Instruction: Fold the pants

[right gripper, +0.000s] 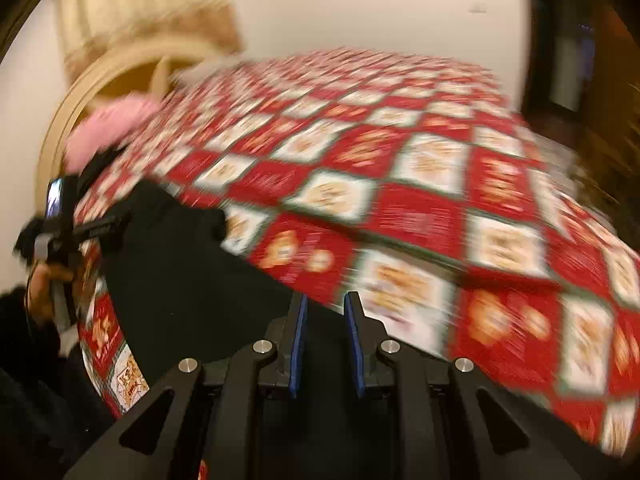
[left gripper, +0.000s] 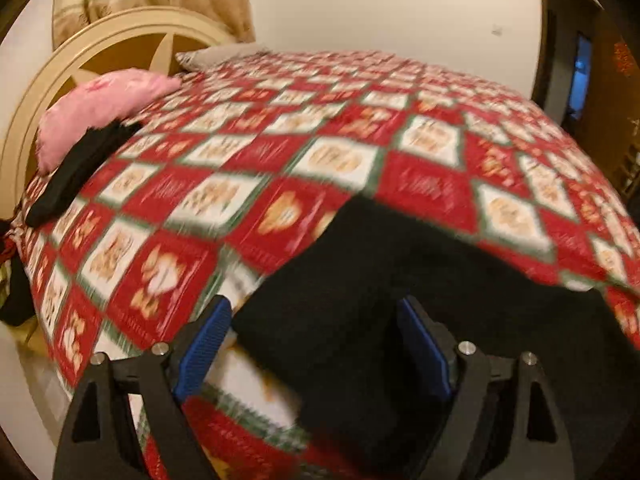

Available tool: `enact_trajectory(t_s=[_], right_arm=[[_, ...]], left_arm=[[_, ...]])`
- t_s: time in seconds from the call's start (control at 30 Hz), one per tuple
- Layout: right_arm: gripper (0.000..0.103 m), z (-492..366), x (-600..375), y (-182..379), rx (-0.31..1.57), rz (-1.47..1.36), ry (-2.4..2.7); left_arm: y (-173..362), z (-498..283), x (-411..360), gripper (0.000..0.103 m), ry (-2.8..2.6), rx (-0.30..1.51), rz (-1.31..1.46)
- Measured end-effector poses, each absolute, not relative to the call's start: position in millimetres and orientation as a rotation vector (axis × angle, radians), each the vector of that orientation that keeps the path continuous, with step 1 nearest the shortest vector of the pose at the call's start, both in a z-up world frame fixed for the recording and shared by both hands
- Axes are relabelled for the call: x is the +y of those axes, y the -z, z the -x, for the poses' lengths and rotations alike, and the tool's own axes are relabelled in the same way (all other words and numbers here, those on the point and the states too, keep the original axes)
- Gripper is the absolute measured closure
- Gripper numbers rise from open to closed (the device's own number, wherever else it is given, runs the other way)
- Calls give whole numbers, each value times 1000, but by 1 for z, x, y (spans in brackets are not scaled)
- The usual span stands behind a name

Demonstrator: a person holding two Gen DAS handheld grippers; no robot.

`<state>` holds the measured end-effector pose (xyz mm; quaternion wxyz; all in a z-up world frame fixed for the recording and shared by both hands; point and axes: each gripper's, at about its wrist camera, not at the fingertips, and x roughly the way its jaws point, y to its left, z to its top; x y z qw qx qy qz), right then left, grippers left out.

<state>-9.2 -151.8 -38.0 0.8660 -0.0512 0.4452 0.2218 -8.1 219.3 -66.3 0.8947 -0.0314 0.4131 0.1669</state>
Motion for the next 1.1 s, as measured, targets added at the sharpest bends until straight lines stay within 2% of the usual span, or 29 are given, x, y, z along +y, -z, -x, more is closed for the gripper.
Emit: enact_trajectory(t_s=[0.23,0.47,0.53,0.63,0.87,1.1], right_arm=[[83,-6,-101,65,1026,365,-605],[83,4,-85,68,1017,568,-693],[88,-1,-81,69,1031,578,-698],[95,-3,-84,68,1041,530,-681],[101,-14,-119,61,934,228,-430],[100,-17,-126,65,925,99,-416]], left_arm=[[77,9,231,6,-341,883,154],[61,7,220,7,-337,828,86],[58,6,218,7,-322,807,94],[67,-4,208,7,-324,851,45],[74,-3,203,6,-344,858,5],[77,-5,201,3,-366,866,3]])
